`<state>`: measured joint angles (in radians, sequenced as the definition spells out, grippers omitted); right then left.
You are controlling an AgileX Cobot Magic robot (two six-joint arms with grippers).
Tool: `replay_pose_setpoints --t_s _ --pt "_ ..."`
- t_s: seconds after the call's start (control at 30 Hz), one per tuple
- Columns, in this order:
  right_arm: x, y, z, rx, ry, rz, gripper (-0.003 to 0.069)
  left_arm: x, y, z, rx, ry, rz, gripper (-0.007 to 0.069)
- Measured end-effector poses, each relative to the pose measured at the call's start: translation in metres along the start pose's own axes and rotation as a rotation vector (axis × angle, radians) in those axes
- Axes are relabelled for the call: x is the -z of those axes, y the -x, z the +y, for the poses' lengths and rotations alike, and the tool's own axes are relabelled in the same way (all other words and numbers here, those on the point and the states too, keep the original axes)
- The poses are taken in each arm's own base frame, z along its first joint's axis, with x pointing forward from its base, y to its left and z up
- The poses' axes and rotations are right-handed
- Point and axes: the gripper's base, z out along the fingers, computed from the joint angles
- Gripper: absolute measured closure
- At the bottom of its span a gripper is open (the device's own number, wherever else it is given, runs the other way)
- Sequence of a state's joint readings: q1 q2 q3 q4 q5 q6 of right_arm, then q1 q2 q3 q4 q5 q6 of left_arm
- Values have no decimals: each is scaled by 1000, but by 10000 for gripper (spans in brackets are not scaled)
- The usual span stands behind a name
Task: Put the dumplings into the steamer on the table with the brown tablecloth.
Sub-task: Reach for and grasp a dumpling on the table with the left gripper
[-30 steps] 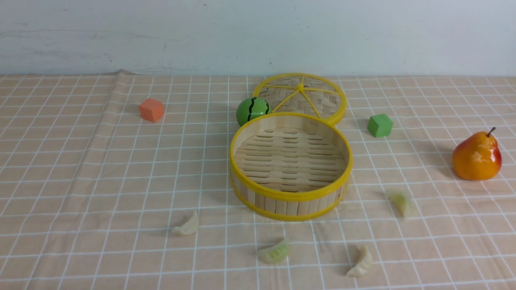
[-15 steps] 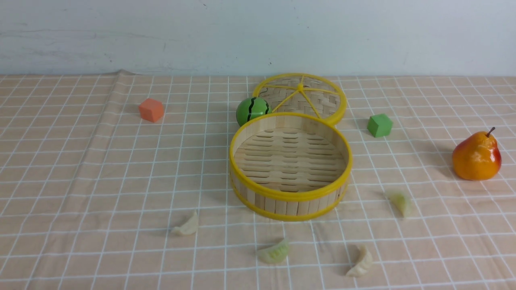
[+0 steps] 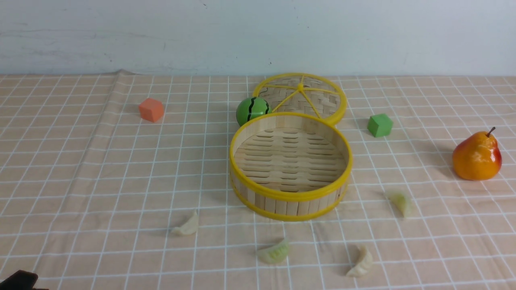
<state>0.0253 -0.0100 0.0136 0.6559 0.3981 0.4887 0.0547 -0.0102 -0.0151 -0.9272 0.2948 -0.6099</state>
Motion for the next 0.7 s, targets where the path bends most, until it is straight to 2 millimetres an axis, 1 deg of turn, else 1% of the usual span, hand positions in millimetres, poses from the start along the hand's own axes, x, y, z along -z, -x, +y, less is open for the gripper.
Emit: replay_pose_setpoints --t_s 0.07,0.1,0.13,0.17,0.2,0.23,0.27,0.3,0.33,0.37,0.4,0.5,0.57,0.63,0.67,0.7 --pt "5 4 13 123 31 -5 425 5 -3 -21 -169 -42 25 389" --pt "7 6 19 165 47 -14 431 8 -4 -30 -226 -60 37 395" --pt "13 11 32 254 81 -37 453 13 -7 -43 -335 -77 57 414" --pt "17 16 44 328 98 -51 482 14 -9 -52 -401 -70 76 435" --pt "18 17 47 341 100 -52 488 14 -9 -53 -431 -64 81 441" --pt "21 24 63 440 102 -57 544 13 -10 -69 -535 -27 120 491" --pt "19 31 77 524 76 -39 600 7 -10 -78 -608 51 173 552" --pt "17 37 88 591 52 -12 641 1 -8 -86 -669 112 211 598" --pt "14 40 96 644 29 24 664 -4 -6 -92 -726 168 239 627" --pt "15 43 101 674 29 24 667 -4 -6 -96 -747 177 252 638" --pt "4 51 115 774 -30 126 678 -19 -1 -107 -844 294 326 638" --pt "-14 63 137 936 -97 306 678 -42 8 -127 -997 444 472 638" --pt "-29 65 142 975 -127 436 678 -59 13 -132 -1065 518 566 638" --pt "-41 61 148 1018 -128 590 678 -77 14 -139 -1126 551 660 638" --pt "-50 56 148 1036 -133 679 678 -91 11 -138 -1150 572 729 638" --pt "-50 54 150 1048 -126 704 678 -93 11 -140 -1158 571 738 638"
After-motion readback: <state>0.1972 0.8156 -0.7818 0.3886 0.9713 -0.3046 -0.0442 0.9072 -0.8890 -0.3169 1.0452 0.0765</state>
